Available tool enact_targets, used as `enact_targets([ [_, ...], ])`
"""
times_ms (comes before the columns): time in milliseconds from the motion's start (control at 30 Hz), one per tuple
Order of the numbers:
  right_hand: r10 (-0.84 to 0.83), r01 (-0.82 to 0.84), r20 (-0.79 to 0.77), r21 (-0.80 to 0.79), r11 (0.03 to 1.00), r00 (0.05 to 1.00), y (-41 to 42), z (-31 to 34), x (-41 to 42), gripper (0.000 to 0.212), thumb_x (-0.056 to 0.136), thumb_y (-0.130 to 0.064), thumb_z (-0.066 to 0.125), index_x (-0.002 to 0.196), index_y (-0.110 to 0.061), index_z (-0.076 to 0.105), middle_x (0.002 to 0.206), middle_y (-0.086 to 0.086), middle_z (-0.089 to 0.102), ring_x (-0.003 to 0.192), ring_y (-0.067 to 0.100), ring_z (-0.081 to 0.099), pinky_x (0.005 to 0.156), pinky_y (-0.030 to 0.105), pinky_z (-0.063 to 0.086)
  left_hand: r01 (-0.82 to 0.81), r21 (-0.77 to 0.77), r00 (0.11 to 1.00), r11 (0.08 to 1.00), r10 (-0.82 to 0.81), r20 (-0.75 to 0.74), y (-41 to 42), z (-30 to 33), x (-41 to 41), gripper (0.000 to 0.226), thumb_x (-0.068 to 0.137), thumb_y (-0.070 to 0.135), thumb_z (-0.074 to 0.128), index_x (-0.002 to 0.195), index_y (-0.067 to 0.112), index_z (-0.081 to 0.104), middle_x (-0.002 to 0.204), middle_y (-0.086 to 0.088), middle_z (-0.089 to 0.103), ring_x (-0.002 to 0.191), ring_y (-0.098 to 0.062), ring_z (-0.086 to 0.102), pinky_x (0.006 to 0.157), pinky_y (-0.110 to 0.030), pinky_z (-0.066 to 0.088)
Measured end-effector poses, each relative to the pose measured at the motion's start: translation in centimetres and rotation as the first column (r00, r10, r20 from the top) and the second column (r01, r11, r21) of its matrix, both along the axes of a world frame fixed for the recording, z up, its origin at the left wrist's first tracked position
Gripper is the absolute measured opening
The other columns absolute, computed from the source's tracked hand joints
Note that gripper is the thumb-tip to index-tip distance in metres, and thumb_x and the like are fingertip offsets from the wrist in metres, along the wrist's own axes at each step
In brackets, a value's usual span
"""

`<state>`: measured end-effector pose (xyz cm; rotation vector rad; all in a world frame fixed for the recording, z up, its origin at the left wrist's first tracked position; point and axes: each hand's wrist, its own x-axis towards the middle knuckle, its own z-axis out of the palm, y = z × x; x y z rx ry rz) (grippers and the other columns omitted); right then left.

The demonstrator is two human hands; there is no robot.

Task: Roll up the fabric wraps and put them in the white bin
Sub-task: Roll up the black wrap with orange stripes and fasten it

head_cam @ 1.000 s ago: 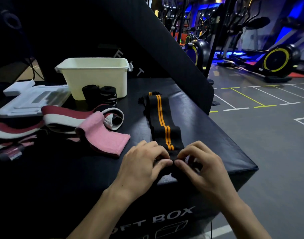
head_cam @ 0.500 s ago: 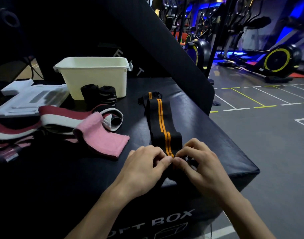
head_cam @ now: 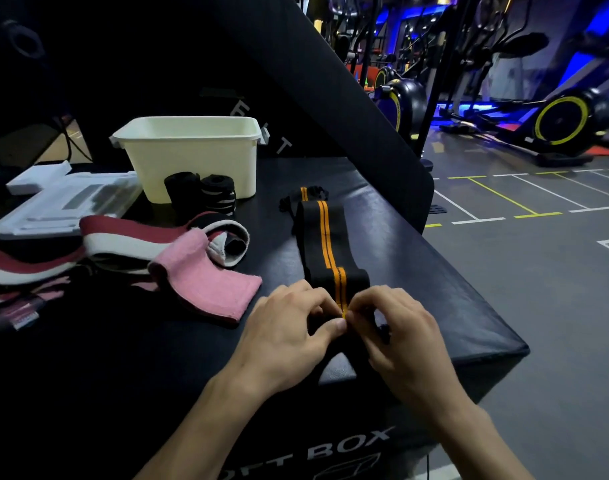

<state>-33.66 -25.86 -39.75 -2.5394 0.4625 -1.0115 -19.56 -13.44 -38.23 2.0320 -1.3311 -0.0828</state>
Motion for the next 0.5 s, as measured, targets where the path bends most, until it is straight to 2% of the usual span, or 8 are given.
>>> enact_targets([
  [67, 0.056, -0.061, -0.082, -0.057, 0.997, 0.995, -0.4, -0.1, -0.9, 0.012, 0.09, -0.035, 0.07, 0.1, -0.034, 0.064, 0.099, -0.025, 0.061, 0.095, 0.003, 0.054, 0.08, 0.036, 0.048, -0.012, 0.01, 0.999, 1.0, 0.012, -0.032, -0.3, -0.1, 0.2, 0.015, 0.092, 0.049, 0.067, 0.095, 0.036, 0.07, 0.092, 0.013, 0.059, 0.097, -0.008, 0.056, 0.093, -0.04, 0.047],
  [167, 0.072, -0.08, -0.193, -0.033, 0.996, 0.979, -1.1, -0.2, -1.5, 0.037, 0.086, -0.056, 0.065, 0.119, -0.041, 0.062, 0.115, -0.03, 0.059, 0.109, 0.003, 0.051, 0.089, 0.037, 0.047, -0.047, 0.048, 0.998, 0.998, 0.048, -0.028, -1.0, 0.0, 0.5, 0.02, 0.095, 0.052, 0.061, 0.094, 0.034, 0.071, 0.091, 0.013, 0.06, 0.098, -0.01, 0.058, 0.094, -0.042, 0.047],
  [267, 0.052, -0.058, -0.193, -0.024, 0.998, 0.98, -1.6, -0.4, -0.6, 0.039, 0.085, -0.064, 0.059, 0.117, -0.042, 0.063, 0.111, -0.029, 0.059, 0.104, 0.005, 0.05, 0.086, 0.039, 0.047, -0.052, 0.048, 0.998, 0.998, 0.054, -0.03, -1.3, -0.3, 0.9, 0.026, 0.095, 0.055, 0.059, 0.094, 0.033, 0.072, 0.089, 0.014, 0.059, 0.095, -0.009, 0.06, 0.092, -0.043, 0.048],
  [333, 0.032, -0.045, -0.173, -0.071, 0.996, 0.984, -1.9, -0.5, 0.2, 0.037, 0.084, -0.064, 0.059, 0.112, -0.04, 0.065, 0.105, -0.025, 0.058, 0.098, 0.009, 0.05, 0.081, 0.041, 0.048, -0.045, 0.004, 0.999, 0.999, 0.045, 0.0, -1.2, -0.6, 0.9, 0.024, 0.094, 0.055, 0.06, 0.097, 0.033, 0.07, 0.092, 0.014, 0.056, 0.096, -0.009, 0.057, 0.091, -0.038, 0.048],
  [400, 0.026, -0.046, -0.159, -0.119, 0.992, 0.987, -2.1, -0.4, 0.6, 0.035, 0.084, -0.062, 0.057, 0.108, -0.037, 0.066, 0.103, -0.022, 0.056, 0.095, 0.013, 0.051, 0.078, 0.041, 0.049, -0.043, -0.099, 0.998, 0.994, 0.048, 0.049, -1.1, -0.7, 1.1, 0.023, 0.092, 0.051, 0.065, 0.108, 0.035, 0.066, 0.101, 0.016, 0.051, 0.101, -0.009, 0.05, 0.091, -0.029, 0.045],
  [433, 0.033, -0.059, -0.175, -0.142, 0.988, 0.984, -2.1, -0.3, 0.6, 0.036, 0.087, -0.062, 0.055, 0.108, -0.035, 0.066, 0.104, -0.021, 0.056, 0.095, 0.013, 0.051, 0.077, 0.04, 0.048, -0.023, -0.126, 0.993, 0.992, 0.037, 0.108, -1.2, -0.5, 1.1, 0.029, 0.092, 0.049, 0.066, 0.118, 0.036, 0.064, 0.11, 0.016, 0.049, 0.106, -0.009, 0.046, 0.094, -0.027, 0.043],
  [500, 0.055, -0.1, -0.225, -0.19, 0.977, 0.973, -2.2, 0.1, 0.4, 0.038, 0.092, -0.062, 0.05, 0.106, -0.033, 0.068, 0.103, -0.018, 0.057, 0.093, 0.014, 0.051, 0.075, 0.039, 0.048, 0.092, -0.104, 0.97, 0.99, -0.066, 0.232, -1.5, -0.3, 1.5, 0.041, 0.095, 0.045, 0.06, 0.134, 0.034, 0.06, 0.13, 0.015, 0.052, 0.121, -0.011, 0.045, 0.104, -0.032, 0.042],
])
